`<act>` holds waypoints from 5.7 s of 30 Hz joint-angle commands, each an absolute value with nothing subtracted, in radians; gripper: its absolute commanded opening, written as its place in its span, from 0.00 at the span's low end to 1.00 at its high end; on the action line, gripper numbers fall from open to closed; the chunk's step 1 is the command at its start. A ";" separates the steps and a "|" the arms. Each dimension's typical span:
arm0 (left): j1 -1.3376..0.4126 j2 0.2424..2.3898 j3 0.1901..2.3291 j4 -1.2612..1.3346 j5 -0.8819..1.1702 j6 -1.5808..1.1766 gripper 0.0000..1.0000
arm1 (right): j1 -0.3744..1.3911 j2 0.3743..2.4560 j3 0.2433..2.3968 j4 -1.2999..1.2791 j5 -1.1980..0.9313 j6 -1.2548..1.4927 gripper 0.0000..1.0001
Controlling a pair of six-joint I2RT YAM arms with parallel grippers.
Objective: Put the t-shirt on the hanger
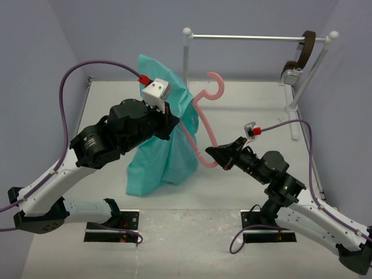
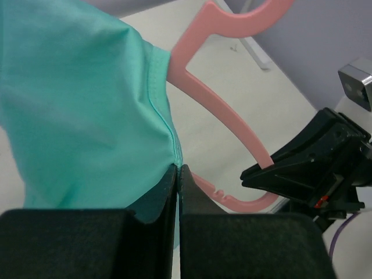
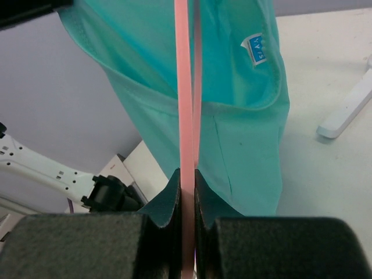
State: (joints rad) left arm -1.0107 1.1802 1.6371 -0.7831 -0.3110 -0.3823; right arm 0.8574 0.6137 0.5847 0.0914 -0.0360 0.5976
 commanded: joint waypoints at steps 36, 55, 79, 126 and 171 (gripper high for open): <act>-0.958 1.155 1.682 -0.929 -0.019 0.634 1.00 | 0.597 0.380 0.420 0.140 -0.462 -0.016 0.00; -0.959 1.051 1.500 -0.929 -0.129 0.590 0.99 | 0.583 0.472 0.480 0.112 -0.688 -0.187 0.00; -0.960 0.924 1.432 -0.892 0.171 0.502 0.00 | 0.571 0.540 0.526 0.157 -0.595 -0.163 0.18; -0.959 0.797 1.193 -0.541 0.007 0.207 0.00 | 0.713 0.766 0.508 -0.068 0.458 0.853 0.00; -0.925 1.265 1.333 -0.256 0.526 0.124 0.00 | 0.629 0.649 1.310 -0.824 0.078 0.396 0.55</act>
